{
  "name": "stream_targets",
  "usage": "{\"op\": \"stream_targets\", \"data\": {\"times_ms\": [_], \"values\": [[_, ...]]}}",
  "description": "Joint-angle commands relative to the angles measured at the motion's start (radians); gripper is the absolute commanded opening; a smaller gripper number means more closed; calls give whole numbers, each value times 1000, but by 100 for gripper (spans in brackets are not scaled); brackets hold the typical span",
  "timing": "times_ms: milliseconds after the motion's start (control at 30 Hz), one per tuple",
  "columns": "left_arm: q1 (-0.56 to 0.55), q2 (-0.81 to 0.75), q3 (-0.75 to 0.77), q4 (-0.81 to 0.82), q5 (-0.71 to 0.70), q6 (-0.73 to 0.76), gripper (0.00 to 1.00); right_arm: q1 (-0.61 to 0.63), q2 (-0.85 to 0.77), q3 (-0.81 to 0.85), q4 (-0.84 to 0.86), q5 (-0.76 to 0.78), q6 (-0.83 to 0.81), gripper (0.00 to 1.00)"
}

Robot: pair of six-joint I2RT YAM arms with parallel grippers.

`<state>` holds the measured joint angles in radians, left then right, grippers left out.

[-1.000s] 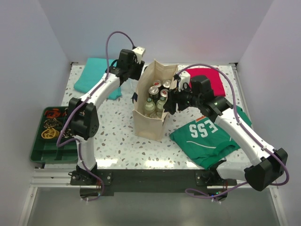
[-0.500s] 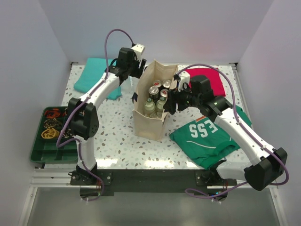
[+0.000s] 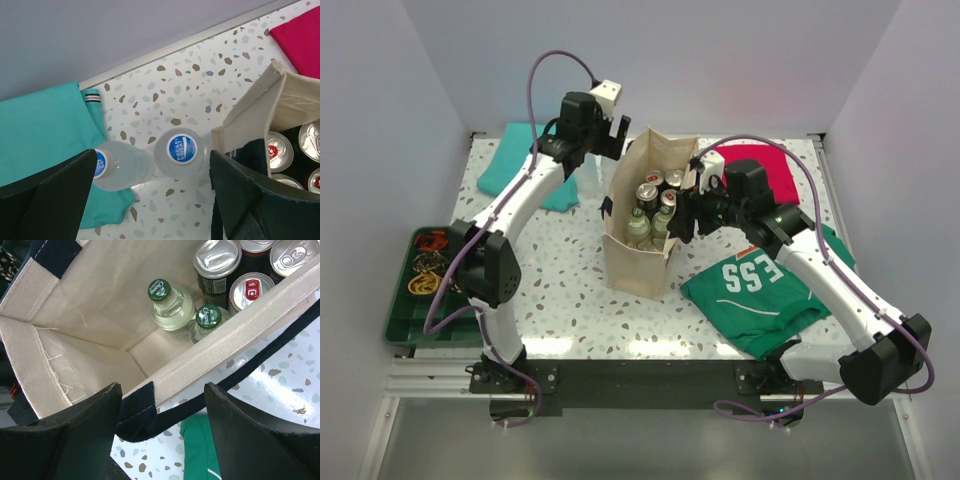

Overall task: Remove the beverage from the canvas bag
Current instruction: Place the drink at the center of the board, then take out the drink from the canvas bag.

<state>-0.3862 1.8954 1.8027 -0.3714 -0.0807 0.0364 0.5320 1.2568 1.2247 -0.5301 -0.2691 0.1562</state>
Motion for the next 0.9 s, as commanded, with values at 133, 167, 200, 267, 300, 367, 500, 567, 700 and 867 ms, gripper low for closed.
{"op": "stream_targets", "data": {"times_ms": [133, 167, 200, 267, 300, 367, 500, 567, 700, 867], "values": [[7, -179, 61, -116, 76, -21, 100, 3, -5, 36, 73, 86, 83, 69], [7, -206, 57, -124, 120, -26, 100, 2, -5, 33, 82, 90, 103, 68], [7, -220, 49, -130, 203, -27, 100, 3, 0, 26, 90, 91, 112, 66], [3, -261, 12, -138, 277, -29, 100, 3, 7, 24, 97, 94, 137, 62], [0, -275, 1, -144, 306, -30, 100, 2, 10, 19, 99, 94, 140, 59], [-26, -298, -25, -173, 358, -20, 100, 2, 16, 13, 91, 94, 143, 51], [-114, -320, -45, -219, 319, -3, 100, 2, -23, -66, 128, 56, 112, 42], [-188, -332, -80, -216, 290, 19, 100, 2, -48, -99, 156, 36, 91, 41], [-267, -335, -120, -221, 245, 40, 100, 3, -91, -142, 139, 18, 46, 34], [-273, -335, -160, -225, 236, 33, 100, 3, -102, -157, 105, -27, 3, 34]]}}
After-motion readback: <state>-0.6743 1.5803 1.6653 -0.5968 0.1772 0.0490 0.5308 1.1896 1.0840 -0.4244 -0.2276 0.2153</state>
